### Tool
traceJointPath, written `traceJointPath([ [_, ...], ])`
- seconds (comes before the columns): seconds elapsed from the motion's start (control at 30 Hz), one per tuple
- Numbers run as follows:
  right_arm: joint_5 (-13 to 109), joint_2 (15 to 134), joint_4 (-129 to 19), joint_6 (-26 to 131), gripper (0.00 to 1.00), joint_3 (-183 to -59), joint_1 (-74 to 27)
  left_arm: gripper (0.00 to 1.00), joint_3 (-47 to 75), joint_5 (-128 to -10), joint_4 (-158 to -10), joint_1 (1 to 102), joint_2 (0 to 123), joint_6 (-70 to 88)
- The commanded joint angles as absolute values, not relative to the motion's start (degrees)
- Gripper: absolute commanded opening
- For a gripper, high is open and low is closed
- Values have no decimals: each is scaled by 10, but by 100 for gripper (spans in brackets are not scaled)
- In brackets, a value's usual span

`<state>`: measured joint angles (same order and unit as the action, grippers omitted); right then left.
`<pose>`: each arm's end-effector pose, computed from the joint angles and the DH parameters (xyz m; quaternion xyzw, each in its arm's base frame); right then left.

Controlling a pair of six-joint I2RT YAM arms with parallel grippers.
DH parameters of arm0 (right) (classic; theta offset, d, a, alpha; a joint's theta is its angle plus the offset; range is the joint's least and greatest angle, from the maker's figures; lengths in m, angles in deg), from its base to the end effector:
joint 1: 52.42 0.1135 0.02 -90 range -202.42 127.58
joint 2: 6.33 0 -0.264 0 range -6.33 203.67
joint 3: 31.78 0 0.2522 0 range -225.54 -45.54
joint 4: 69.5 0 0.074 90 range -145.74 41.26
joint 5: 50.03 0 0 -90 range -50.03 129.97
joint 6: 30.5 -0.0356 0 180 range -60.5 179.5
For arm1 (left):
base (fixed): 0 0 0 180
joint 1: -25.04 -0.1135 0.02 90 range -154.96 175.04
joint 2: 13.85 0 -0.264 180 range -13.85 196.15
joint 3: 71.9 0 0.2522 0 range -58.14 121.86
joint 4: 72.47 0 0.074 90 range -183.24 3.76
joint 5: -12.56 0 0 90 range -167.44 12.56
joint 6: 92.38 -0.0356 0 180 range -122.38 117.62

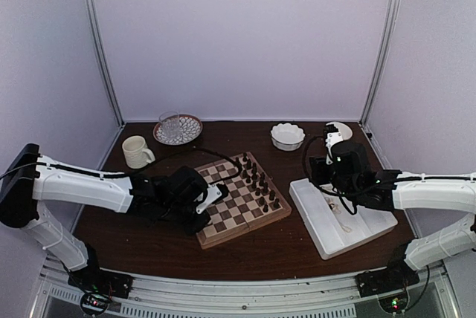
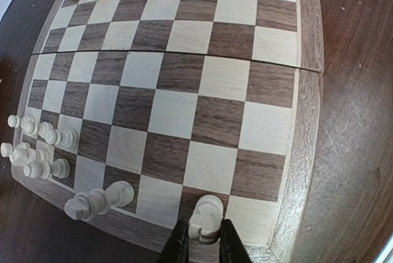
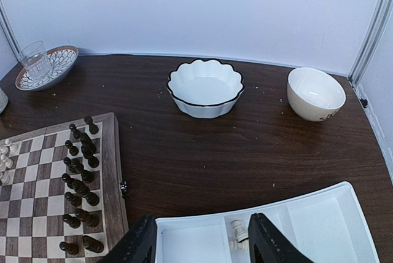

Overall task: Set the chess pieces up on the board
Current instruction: Place the knight at g1.

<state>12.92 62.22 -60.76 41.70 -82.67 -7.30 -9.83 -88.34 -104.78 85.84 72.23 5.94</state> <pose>0.1938 0.1717 0.2357 -0.0754 0.8321 0.0978 0.5408 0.1487 -0.2523 0.1836 0.3966 0.8668 -0.0887 0.2891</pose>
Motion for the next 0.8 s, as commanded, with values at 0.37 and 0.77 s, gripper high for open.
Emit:
traceJointPath([
  [0.37,130,610,-615,415,54,-821,-76,12,-88,-895,-1064,855,714,62],
  [0.77,132,609,-614,415,54,-822,-76,40,-83,-897,-1067,855,720,64],
])
